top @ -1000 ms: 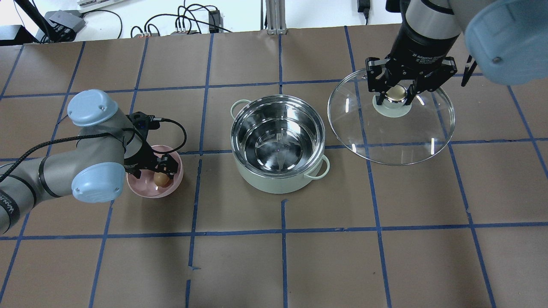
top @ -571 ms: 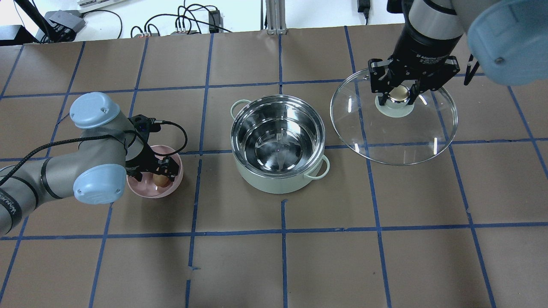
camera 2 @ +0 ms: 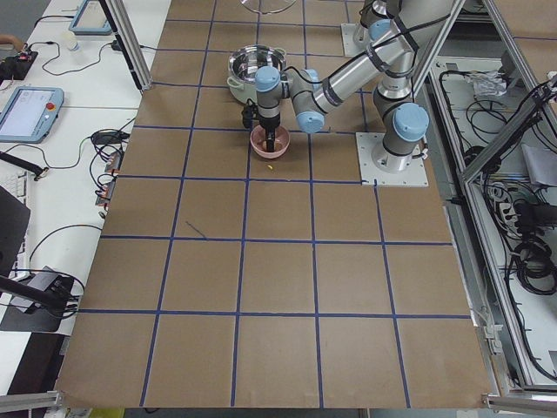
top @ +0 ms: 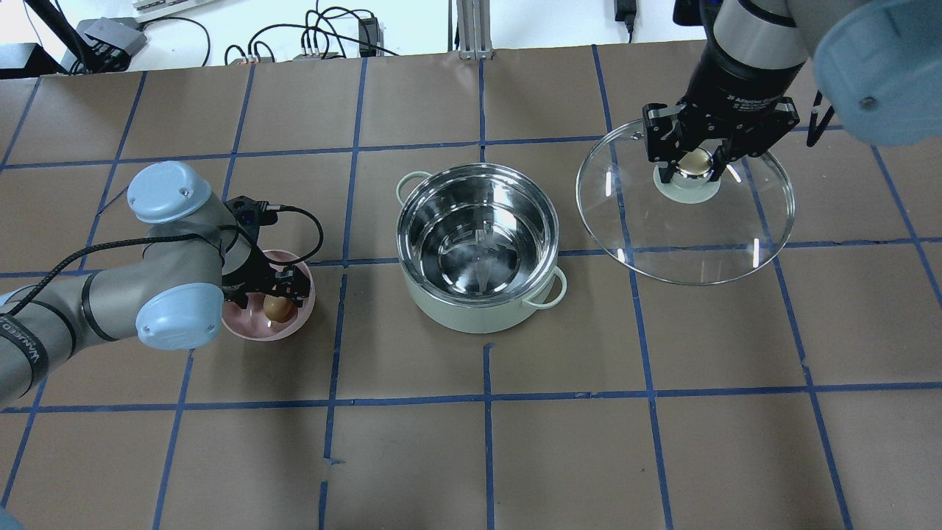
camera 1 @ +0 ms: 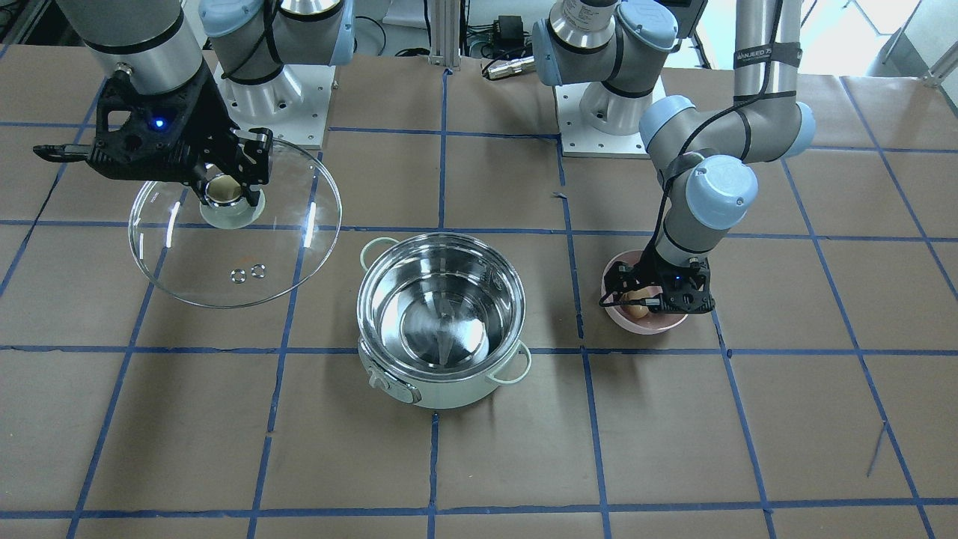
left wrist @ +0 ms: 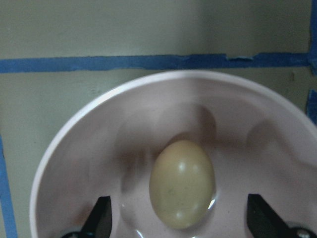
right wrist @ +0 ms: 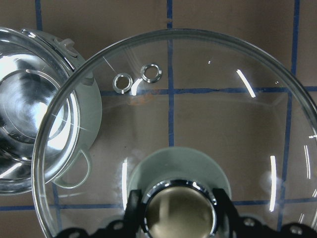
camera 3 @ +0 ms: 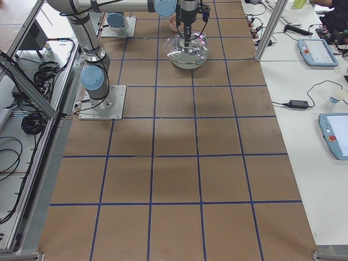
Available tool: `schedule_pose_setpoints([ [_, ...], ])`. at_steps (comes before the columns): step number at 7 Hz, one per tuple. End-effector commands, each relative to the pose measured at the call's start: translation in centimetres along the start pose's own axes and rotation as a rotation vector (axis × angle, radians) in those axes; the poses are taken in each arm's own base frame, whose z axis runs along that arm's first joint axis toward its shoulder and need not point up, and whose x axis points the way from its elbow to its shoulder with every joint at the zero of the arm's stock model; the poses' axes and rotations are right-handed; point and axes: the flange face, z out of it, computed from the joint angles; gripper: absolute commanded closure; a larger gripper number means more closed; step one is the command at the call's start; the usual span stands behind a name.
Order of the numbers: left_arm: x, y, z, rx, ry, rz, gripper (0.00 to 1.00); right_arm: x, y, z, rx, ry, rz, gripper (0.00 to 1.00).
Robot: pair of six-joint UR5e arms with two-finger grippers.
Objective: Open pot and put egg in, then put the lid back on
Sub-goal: 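Grasp the brown egg in the pink bowl with the left gripper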
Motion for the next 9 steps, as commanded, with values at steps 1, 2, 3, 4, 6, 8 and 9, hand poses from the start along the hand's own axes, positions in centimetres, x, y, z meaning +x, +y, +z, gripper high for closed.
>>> schedule_pose_setpoints([
  [1, -0.1, -0.4, 0.5, 0.015, -0.004, -0.001, 0.23, 0.3, 0.1, 0.1, -0.009, 0.000, -0.004, 0.94],
  [2, -0.1, -0.3, 0.6, 0.008, -0.006, -0.001, 0.37, 0.3, 0.1, 0.1, -0.010, 0.000, -0.004, 0.93],
  [3, -0.1, -0.3, 0.6, 0.006, -0.005, -0.007, 0.48, 0.3, 0.1, 0.1, -0.010, 0.000, -0.010, 0.93],
  [4, -0.1, -0.3, 0.6, 0.005, -0.004, -0.007, 0.64, 0.3, 0.1, 0.2, -0.012, 0.002, -0.010, 0.93],
  [6, 0.0, -0.3, 0.6, 0.006, -0.001, -0.007, 0.77, 0.3, 0.2, 0.2, -0.015, 0.006, -0.010, 0.93],
  [8, -0.2, -0.8, 0.1, 0.020, -0.005, -0.004, 0.85, 0.4, 0.2, 0.1, -0.011, 0.018, -0.010, 0.93],
  [9, -0.3, -1.2, -1.3, 0.047, -0.012, -0.004, 0.85, 0.5, 0.2, 0.2, -0.013, 0.019, -0.010, 0.93],
])
